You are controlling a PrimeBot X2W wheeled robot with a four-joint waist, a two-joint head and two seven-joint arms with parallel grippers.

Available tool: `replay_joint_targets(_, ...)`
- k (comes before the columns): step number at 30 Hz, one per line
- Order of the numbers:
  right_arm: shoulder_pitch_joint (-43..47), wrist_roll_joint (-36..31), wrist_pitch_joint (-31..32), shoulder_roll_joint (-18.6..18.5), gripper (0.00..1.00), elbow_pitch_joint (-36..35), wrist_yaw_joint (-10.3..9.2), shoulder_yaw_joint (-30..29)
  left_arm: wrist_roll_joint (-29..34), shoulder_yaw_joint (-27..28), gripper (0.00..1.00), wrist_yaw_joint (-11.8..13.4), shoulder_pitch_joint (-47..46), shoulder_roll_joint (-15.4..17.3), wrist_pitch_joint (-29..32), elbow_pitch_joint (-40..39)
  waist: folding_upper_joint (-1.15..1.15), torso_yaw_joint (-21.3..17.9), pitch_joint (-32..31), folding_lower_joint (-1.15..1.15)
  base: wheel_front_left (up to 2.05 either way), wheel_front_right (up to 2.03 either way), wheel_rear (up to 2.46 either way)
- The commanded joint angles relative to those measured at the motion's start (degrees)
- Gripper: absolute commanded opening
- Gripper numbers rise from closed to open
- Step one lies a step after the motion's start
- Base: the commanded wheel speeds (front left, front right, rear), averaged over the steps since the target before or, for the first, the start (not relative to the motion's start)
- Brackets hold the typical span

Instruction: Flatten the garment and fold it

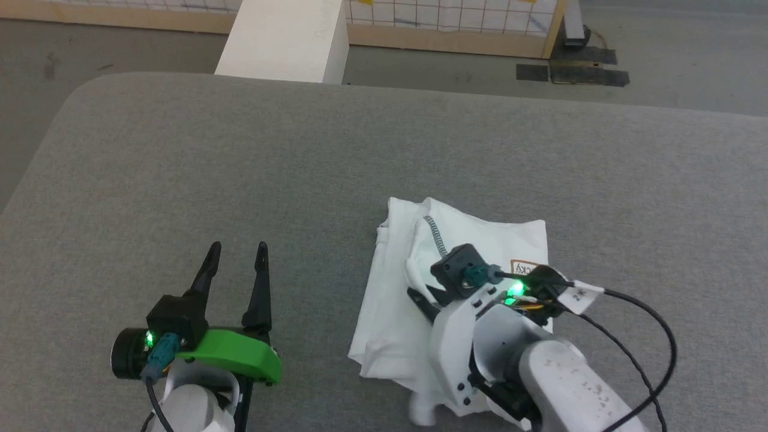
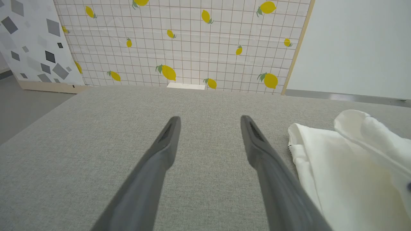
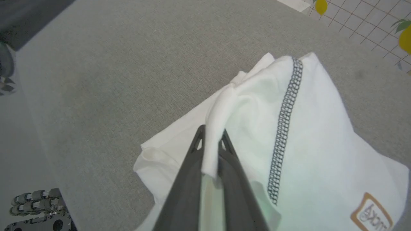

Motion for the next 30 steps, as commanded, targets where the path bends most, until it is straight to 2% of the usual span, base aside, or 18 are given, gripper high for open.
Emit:
replay_joint_targets(1, -1.7, 0.0, -0.8, 0.0, 0.00, 2.1, -0.09, 1.2, 0.2, 0.0, 1.00, -0.3, -1.1, -0.4, -0.3, 0.0, 0.00, 0.8, 0.8, 0.00, 0.00, 0.00, 0.00)
replay_joint_targets(8, -5.5, 3.7, 0.1, 0.0, 0.00, 11.2, -0.09, 6.8, 0.5, 0.2, 1.00, -0.6, -1.7, -1.0, -0.3, 0.3, 0.00, 1.1, 1.4, 0.00, 0.00, 0.00, 0.00)
replay_joint_targets(9, -5.9, 6.1, 0.8, 0.0, 0.80, 12.6, -0.09, 7.9, 0.5, 0.1, 1.00, -0.7, -1.7, -1.2, -0.3, 0.6, 0.00, 1.0, 1.2, 0.00, 0.00, 0.00, 0.00)
replay_joint_targets(10, -6.1, 7.1, 0.5, 0.0, 1.00, 12.8, -0.09, 7.9, 0.5, 0.2, 1.00, -0.8, -1.6, -1.2, -0.3, 0.7, 0.00, 0.8, 1.1, 0.00, 0.00, 0.00, 0.00)
replay_joint_targets(15, -5.5, 10.9, -4.9, 0.0, 1.00, 10.3, -0.09, 4.5, 0.7, 0.6, 1.00, -1.0, -0.8, -1.4, -0.3, 0.9, 0.00, 0.0, -0.1, 0.00, 0.00, 0.00, 0.00)
replay_joint_targets(19, -2.8, 12.9, -13.1, 0.0, 1.00, 4.7, -0.09, -2.8, 0.8, 0.8, 1.00, -1.2, 0.0, -1.6, -0.3, 0.9, 0.00, -0.6, -1.3, 0.00, 0.00, 0.00, 0.00)
replay_joint_targets(23, 2.8, 13.7, -19.6, 0.0, 1.00, -0.4, -0.09, -12.6, 1.0, 1.1, 1.00, -1.4, 0.7, -1.6, -0.3, 0.7, 0.00, -1.2, -2.3, 0.00, 0.00, 0.00, 0.00)
replay_joint_targets(27, 8.4, 14.7, -22.9, 0.0, 1.00, -2.4, -0.09, -20.3, 1.3, 1.4, 1.00, -1.5, 1.2, -1.6, -0.3, 0.4, 0.00, -1.6, -2.9, 0.00, 0.00, 0.00, 0.00)
replay_joint_targets(30, 11.0, 13.8, -23.2, 0.0, 1.00, -1.1, -0.09, -23.2, 1.4, 1.7, 1.00, -1.7, 1.5, -1.7, -0.3, 0.2, 0.00, -1.9, -3.2, 0.00, 0.00, 0.00, 0.00)
